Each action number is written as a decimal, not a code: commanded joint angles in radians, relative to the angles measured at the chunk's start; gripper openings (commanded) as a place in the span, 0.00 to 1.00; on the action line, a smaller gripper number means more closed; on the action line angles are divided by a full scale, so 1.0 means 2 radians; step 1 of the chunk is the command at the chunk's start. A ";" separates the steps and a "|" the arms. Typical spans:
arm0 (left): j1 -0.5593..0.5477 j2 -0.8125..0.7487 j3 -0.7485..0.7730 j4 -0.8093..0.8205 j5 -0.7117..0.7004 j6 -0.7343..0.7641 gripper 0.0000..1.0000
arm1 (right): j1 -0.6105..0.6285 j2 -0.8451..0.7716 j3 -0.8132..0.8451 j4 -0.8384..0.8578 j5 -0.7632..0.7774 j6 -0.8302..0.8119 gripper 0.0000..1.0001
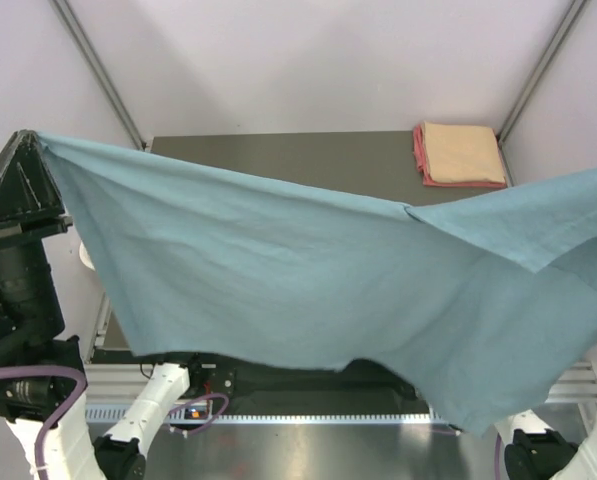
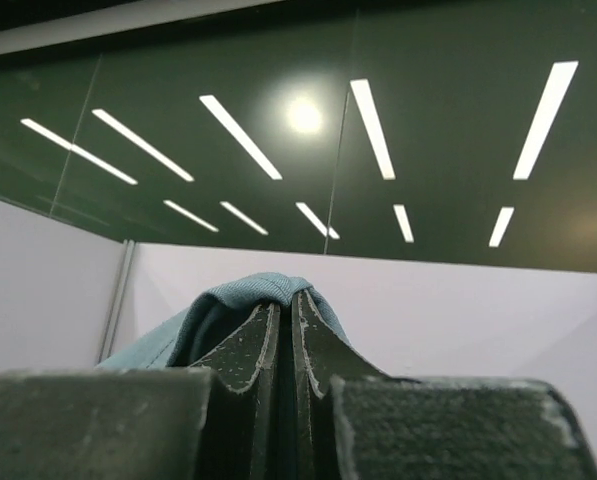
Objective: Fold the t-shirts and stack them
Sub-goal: Flatten the tshirt out
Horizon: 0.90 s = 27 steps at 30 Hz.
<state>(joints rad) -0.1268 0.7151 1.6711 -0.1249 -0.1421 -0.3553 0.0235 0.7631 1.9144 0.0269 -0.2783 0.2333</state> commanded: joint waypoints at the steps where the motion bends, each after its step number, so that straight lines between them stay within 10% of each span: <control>1: 0.002 0.017 -0.022 0.017 -0.014 0.013 0.00 | -0.006 0.027 -0.025 0.016 0.002 0.009 0.00; 17: 0.002 0.204 -0.249 0.144 -0.027 -0.021 0.00 | -0.006 0.226 -0.241 0.143 -0.008 0.019 0.00; 27: 0.004 0.417 -0.263 0.233 -0.028 -0.009 0.00 | -0.006 0.431 -0.245 0.226 -0.017 0.015 0.00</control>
<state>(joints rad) -0.1265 1.4467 1.1099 0.1928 -0.2001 -0.3893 0.0231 1.5509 1.3579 0.3202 -0.3031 0.2726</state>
